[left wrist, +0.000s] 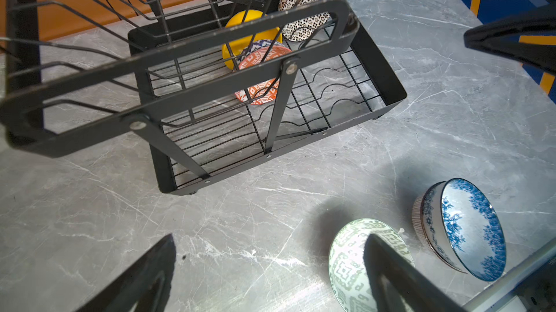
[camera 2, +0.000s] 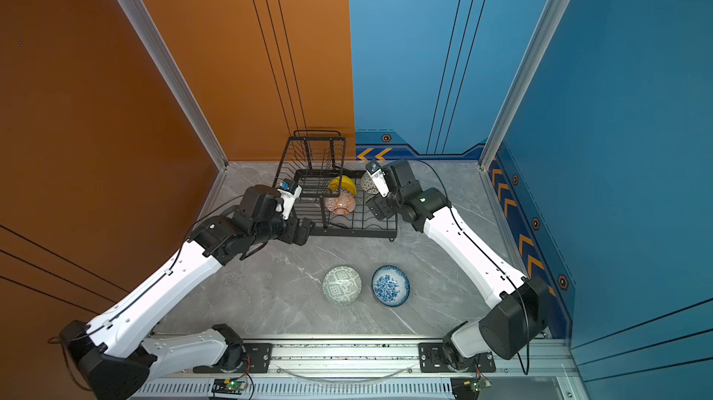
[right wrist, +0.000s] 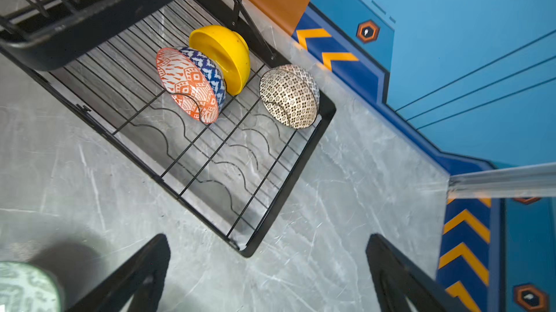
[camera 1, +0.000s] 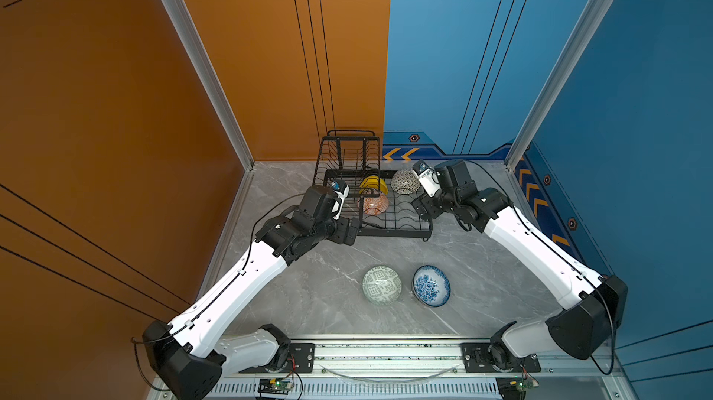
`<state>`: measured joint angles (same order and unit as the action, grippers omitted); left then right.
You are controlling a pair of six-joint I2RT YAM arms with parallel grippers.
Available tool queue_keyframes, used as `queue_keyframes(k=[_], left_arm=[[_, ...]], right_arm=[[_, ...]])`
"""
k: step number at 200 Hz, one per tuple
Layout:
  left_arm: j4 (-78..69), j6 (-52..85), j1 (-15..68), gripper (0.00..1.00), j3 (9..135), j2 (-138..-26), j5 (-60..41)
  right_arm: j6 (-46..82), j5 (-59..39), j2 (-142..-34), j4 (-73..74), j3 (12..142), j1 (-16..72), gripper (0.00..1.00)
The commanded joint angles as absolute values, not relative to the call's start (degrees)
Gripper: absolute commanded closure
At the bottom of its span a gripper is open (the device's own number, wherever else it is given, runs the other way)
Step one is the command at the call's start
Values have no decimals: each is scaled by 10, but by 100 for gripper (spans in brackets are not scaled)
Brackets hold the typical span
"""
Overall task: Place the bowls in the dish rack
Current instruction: 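Open the right gripper and withdraw it from the rack, then move the left gripper down to the green-and-white bowl on the table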
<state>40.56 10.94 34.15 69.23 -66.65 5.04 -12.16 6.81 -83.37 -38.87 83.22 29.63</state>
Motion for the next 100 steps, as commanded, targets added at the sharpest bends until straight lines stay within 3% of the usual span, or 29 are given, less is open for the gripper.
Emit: queue_keyframes(k=[1,100], left_arm=[[415,137,354,2,665,-649,37],[306,248,418,2,484,-665,-59]], right_arm=[[-52,20,-846,-482,851,291,0],[-36,23,-856,-492,853,290,0]])
